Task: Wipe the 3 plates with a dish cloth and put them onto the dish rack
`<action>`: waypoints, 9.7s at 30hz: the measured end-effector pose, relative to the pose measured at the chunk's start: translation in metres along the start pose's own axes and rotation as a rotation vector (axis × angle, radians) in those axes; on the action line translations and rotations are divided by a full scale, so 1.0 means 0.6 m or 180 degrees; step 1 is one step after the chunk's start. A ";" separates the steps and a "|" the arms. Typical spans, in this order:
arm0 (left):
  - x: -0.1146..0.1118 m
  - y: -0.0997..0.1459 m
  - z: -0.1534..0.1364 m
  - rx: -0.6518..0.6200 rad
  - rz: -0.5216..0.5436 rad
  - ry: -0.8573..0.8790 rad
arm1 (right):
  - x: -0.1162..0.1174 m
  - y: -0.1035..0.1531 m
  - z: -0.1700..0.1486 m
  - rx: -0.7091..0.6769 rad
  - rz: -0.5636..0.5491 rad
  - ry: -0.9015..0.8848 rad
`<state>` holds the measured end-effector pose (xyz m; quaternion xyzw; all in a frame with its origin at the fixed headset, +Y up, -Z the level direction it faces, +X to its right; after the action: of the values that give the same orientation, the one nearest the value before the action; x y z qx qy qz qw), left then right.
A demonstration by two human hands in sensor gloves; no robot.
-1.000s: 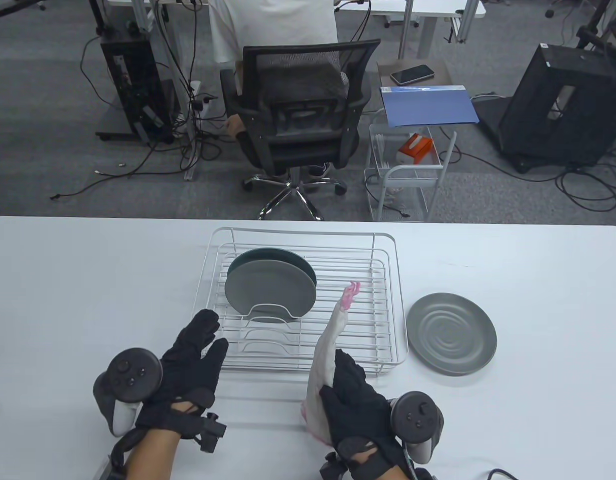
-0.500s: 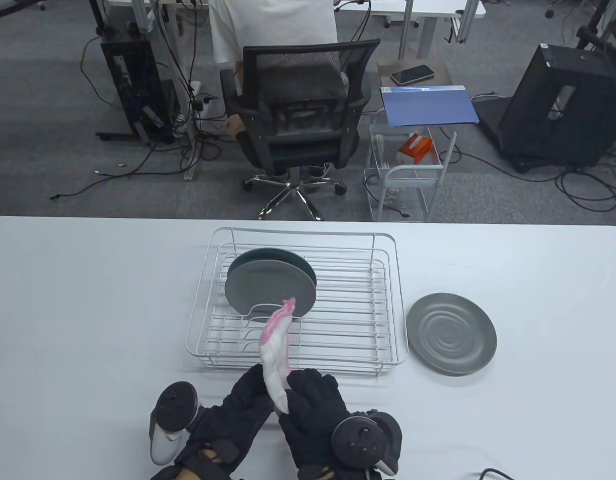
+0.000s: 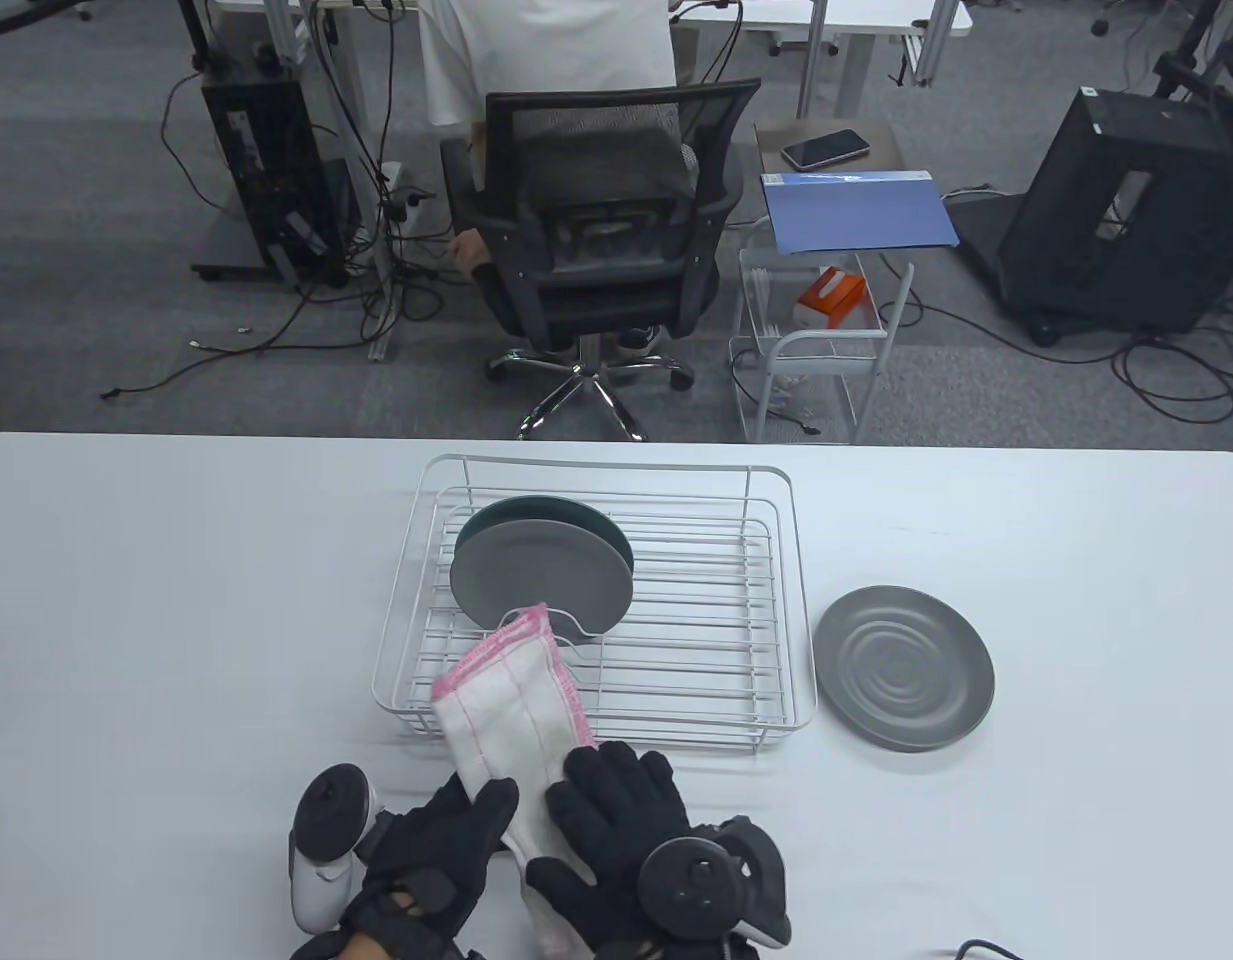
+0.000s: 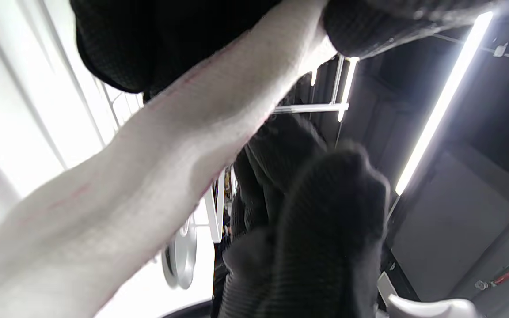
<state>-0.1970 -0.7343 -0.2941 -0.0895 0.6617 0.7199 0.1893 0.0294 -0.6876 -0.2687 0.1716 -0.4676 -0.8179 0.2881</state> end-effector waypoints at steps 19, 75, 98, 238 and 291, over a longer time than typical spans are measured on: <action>0.066 0.017 0.023 -0.0283 0.0607 0.0052 | -0.229 0.136 -0.357 0.4134 -0.1073 0.0693; 0.067 0.011 0.019 -0.0268 0.0491 0.0262 | -0.297 0.070 -0.373 0.3766 -0.2778 -0.0355; 0.112 0.047 0.069 -0.0688 0.1266 -0.0808 | -0.090 -0.019 -0.112 0.1643 -0.0828 -0.2675; -0.032 0.003 0.076 -0.0467 0.0073 -0.3425 | -0.014 0.003 -0.073 0.0922 -0.0709 -0.3721; 0.151 0.072 0.106 -0.0700 0.1850 -0.1771 | -0.110 -0.037 -0.027 0.0177 -0.1118 -0.1621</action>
<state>-0.2886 -0.6597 -0.2821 0.2792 0.5022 0.8065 0.1392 0.0828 -0.6478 -0.2950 0.0471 -0.5101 -0.8588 0.0111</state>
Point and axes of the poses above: the tracker on the back of each hand, its own z axis roughly to the thumb side, its own y axis roughly from the fingertips to the wrist, x = y × z, the point moved 4 cm from there along -y, roughly from the wrist to the fingertips, and after that the axes turned 3 degrees about -y, right-handed, at the moved point
